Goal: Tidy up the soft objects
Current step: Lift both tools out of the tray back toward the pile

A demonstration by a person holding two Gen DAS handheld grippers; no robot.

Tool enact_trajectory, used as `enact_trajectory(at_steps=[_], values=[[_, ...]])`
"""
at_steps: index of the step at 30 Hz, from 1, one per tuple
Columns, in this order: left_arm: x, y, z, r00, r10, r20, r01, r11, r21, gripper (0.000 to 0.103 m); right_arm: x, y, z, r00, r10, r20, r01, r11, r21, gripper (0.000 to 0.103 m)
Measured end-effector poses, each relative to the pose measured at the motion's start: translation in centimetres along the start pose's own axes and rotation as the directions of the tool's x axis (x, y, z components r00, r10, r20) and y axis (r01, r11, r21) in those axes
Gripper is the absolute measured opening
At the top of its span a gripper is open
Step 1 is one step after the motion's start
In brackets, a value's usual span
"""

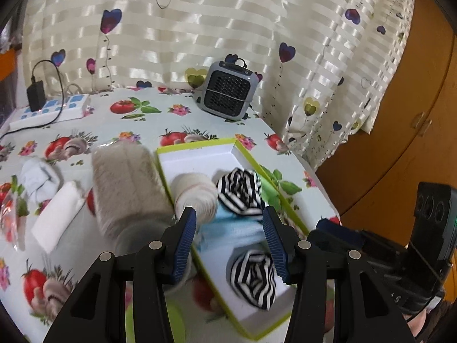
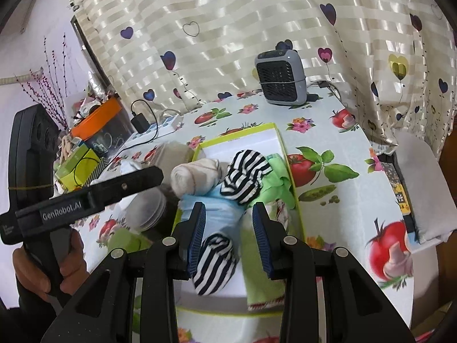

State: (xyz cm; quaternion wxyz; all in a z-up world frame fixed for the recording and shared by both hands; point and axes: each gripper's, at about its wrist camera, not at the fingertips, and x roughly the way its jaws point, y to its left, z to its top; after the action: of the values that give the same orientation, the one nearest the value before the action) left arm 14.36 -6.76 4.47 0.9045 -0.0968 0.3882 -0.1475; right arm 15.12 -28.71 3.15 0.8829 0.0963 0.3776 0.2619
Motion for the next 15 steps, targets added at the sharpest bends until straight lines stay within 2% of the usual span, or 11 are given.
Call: enact_trajectory(at_steps=[15], values=[[-5.9,-0.8,-3.6,0.997,0.017,0.069,-0.020,0.998,0.052,0.048,-2.5,3.3,-2.3,0.999,0.033,-0.005,-0.033,0.998,-0.044,0.035]])
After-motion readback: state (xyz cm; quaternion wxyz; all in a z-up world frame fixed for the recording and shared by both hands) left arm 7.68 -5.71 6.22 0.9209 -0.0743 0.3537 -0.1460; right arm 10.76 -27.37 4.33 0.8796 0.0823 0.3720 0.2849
